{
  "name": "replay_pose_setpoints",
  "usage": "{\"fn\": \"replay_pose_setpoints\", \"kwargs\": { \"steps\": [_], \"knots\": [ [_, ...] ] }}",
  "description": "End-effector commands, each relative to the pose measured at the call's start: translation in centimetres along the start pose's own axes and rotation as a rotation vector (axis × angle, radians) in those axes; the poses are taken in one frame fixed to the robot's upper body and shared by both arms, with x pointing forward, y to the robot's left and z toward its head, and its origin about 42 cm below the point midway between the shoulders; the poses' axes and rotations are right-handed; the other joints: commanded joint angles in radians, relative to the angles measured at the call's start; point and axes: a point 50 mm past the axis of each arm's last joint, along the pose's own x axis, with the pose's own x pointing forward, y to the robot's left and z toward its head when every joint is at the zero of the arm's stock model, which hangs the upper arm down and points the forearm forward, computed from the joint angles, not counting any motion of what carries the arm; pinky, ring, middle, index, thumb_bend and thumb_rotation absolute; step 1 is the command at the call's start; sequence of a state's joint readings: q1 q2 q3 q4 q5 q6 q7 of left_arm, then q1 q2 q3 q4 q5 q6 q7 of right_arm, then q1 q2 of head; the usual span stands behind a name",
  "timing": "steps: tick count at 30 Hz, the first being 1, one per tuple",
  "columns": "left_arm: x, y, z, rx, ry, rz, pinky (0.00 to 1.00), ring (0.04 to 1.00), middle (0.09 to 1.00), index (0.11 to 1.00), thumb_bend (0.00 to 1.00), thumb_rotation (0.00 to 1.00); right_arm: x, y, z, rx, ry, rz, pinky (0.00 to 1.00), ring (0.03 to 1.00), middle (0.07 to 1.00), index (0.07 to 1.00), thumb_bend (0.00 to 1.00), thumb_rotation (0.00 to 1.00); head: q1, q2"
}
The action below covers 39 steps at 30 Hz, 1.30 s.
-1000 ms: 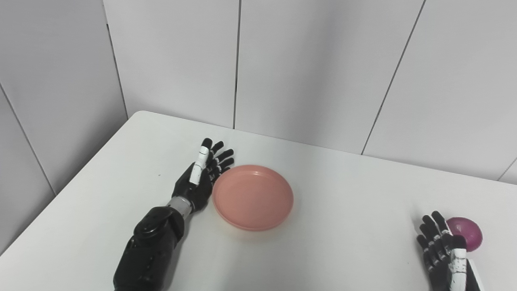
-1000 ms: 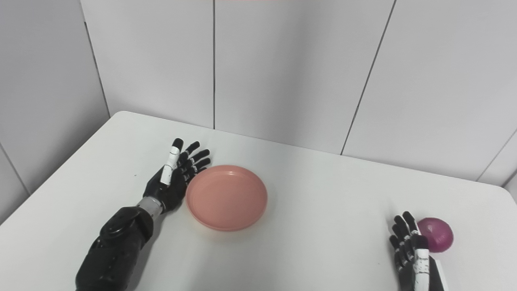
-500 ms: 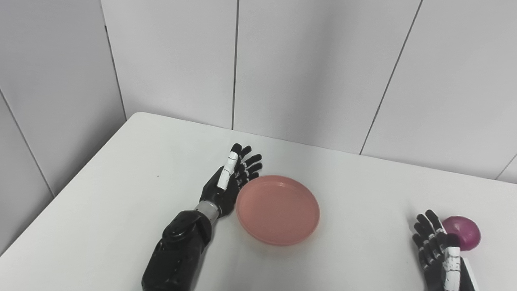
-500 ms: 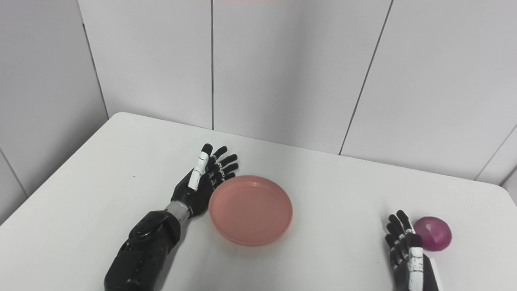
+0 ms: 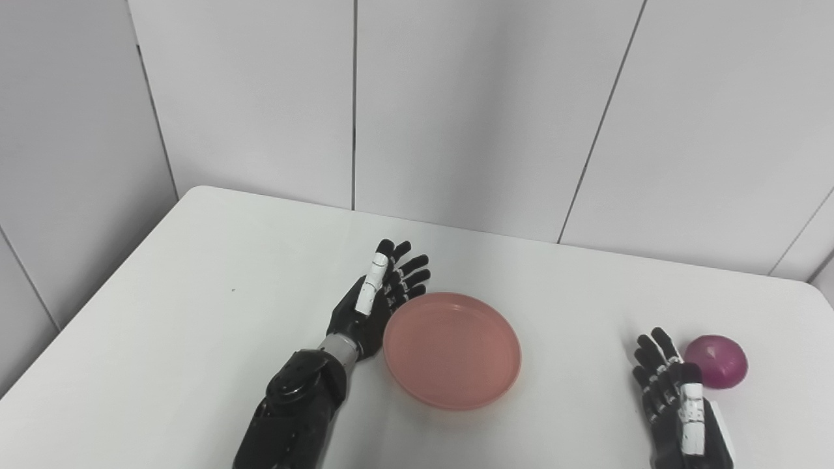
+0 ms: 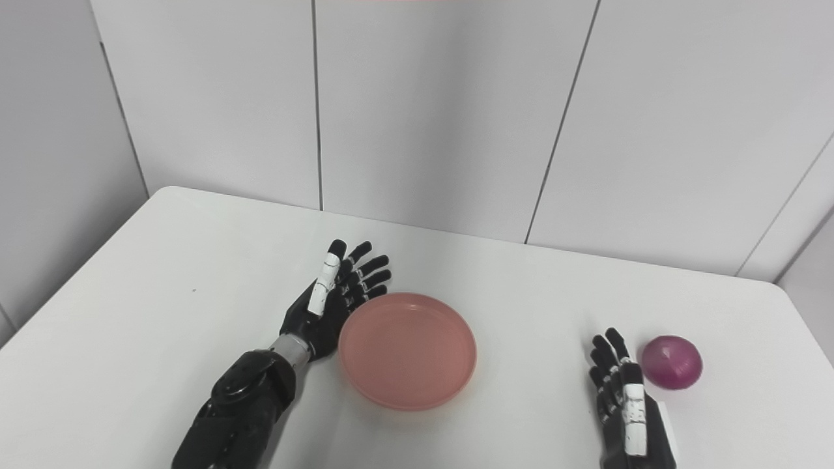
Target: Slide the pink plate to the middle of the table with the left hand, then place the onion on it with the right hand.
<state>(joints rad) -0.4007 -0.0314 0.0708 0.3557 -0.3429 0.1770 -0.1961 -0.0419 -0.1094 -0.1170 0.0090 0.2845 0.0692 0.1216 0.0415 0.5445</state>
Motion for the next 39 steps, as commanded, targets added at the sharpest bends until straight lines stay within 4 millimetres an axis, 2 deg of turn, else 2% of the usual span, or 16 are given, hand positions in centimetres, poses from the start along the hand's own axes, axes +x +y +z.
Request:
{"fn": "replay_pose_setpoints", "kwargs": {
  "steps": [1, 7, 10, 13, 20, 27, 31, 39],
  "knots": [
    [-0.6, -0.1, -2.2, -0.012, 0.082, 0.014, 0.93, 0.902, 0.893, 0.951, 0.88, 0.83, -1.9, 0.7, -3.5, 0.04, 0.168, -0.019, 1.0, 0.97, 0.935, 0.954, 0.79, 0.89, -0.002, 0.001],
    [-0.8, 0.1, -2.4, -0.034, 0.088, 0.015, 0.96, 0.908, 0.901, 0.962, 0.88, 0.84, -1.7, 1.6, -3.6, 0.047, 0.171, -0.014, 0.99, 0.96, 0.927, 0.945, 0.78, 0.9, -0.057, 0.011],
    [-1.0, 0.5, -2.2, -0.037, 0.088, 0.013, 0.98, 0.912, 0.906, 0.967, 0.88, 0.85, -1.5, 2.4, -3.6, 0.045, 0.172, -0.011, 0.99, 0.957, 0.926, 0.943, 0.78, 0.9, -0.111, 0.018],
    [-1.2, 0.8, -2.1, -0.038, 0.095, 0.006, 0.97, 0.925, 0.915, 0.971, 0.87, 0.86, -1.3, 3.1, -3.7, 0.03, 0.17, -0.008, 0.97, 0.951, 0.921, 0.946, 0.81, 0.9, -0.129, 0.02],
    [-1.5, 1.4, -1.8, -0.052, 0.114, -0.008, 0.97, 0.938, 0.932, 0.98, 0.86, 0.85, -0.9, 4.7, -3.7, 0.03, 0.164, -0.013, 0.94, 0.927, 0.895, 0.934, 0.82, 0.9, -0.184, 0.028],
    [-1.5, 2.2, -1.9, -0.062, 0.128, 0.0, 0.98, 0.942, 0.934, 0.976, 0.86, 0.84, -0.7, 5.4, -3.8, 0.007, 0.15, -0.011, 0.91, 0.911, 0.884, 0.928, 0.86, 0.89, -0.237, 0.027],
    [-1.5, 2.8, -1.7, -0.058, 0.131, 0.0, 0.99, 0.953, 0.948, 0.982, 0.86, 0.83, -0.6, 5.8, -2.4, -0.066, 0.074, 0.002, 0.87, 0.887, 0.872, 0.915, 0.85, 0.84, -0.272, 0.022],
    [-1.3, 3.3, -1.4, -0.055, 0.137, 0.003, 1.0, 0.95, 0.945, 0.987, 0.85, 0.84, -0.6, 6.0, 1.2, -0.151, -0.058, 0.041, 0.79, 0.836, 0.865, 0.897, 0.88, 0.78, -0.28, 0.012]
  ]
}}
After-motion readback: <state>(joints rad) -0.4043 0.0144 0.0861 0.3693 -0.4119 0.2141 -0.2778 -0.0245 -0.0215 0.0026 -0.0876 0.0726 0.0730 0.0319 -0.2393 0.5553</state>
